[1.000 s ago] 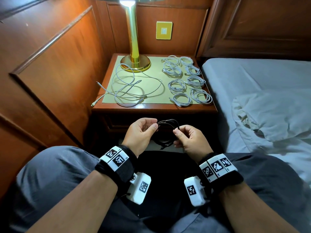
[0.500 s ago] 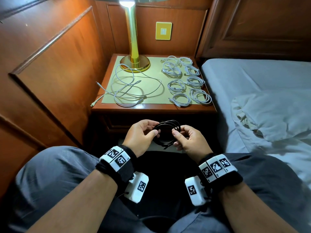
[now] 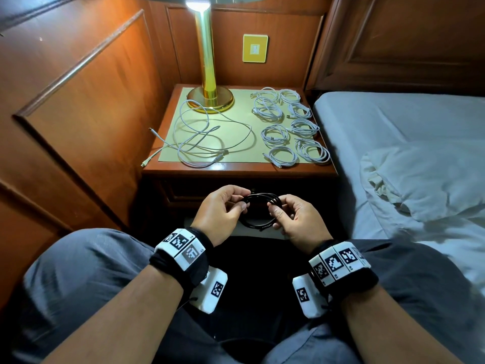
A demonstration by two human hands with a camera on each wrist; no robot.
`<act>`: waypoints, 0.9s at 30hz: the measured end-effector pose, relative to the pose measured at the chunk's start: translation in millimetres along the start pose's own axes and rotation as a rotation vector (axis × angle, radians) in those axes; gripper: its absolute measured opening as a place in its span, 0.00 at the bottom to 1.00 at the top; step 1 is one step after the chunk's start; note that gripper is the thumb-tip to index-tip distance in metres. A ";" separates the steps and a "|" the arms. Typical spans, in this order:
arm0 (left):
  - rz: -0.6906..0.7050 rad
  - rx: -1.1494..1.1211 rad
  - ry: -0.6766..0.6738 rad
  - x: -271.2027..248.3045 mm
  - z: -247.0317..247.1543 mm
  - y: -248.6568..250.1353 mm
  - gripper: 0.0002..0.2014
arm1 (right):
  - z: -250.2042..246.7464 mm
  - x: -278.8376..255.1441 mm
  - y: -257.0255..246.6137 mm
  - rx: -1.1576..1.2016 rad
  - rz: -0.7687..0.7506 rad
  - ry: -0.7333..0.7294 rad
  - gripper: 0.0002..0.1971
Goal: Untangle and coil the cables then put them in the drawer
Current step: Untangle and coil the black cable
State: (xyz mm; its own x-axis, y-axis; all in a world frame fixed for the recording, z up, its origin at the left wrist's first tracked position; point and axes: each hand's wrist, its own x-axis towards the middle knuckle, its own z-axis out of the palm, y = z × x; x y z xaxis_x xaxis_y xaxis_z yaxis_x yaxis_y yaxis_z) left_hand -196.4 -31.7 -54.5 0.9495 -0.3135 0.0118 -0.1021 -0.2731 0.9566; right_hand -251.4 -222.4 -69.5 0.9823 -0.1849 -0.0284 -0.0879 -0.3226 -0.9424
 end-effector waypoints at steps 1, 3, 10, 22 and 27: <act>0.001 -0.005 0.002 -0.1 0.1 0.4 0.13 | -0.7 0.7 1.1 -0.027 -0.020 0.012 0.01; 0.004 -0.012 0.009 0.7 -0.1 0.4 0.13 | -2.9 2.9 4.9 -0.087 -0.051 0.041 0.01; 0.006 -0.011 -0.032 -0.3 -1.8 1.8 0.15 | -3.3 3.1 3.9 -0.010 -0.032 -0.003 0.04; 0.030 0.033 -0.072 2.3 -7.2 4.0 0.19 | -5.3 -0.5 -5.8 -0.025 -0.032 -0.074 0.02; 0.084 0.065 -0.084 9.5 -11.8 7.4 0.16 | -9.8 7.3 -18.1 -0.032 -0.115 -0.017 0.12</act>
State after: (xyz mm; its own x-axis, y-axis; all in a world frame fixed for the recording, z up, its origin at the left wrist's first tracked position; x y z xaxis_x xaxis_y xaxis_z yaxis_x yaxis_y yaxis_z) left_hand -184.6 -26.0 -43.9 0.9088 -0.4124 0.0639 -0.2019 -0.3004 0.9322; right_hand -244.3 -227.1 -49.3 0.9888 -0.1299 0.0732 0.0202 -0.3702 -0.9287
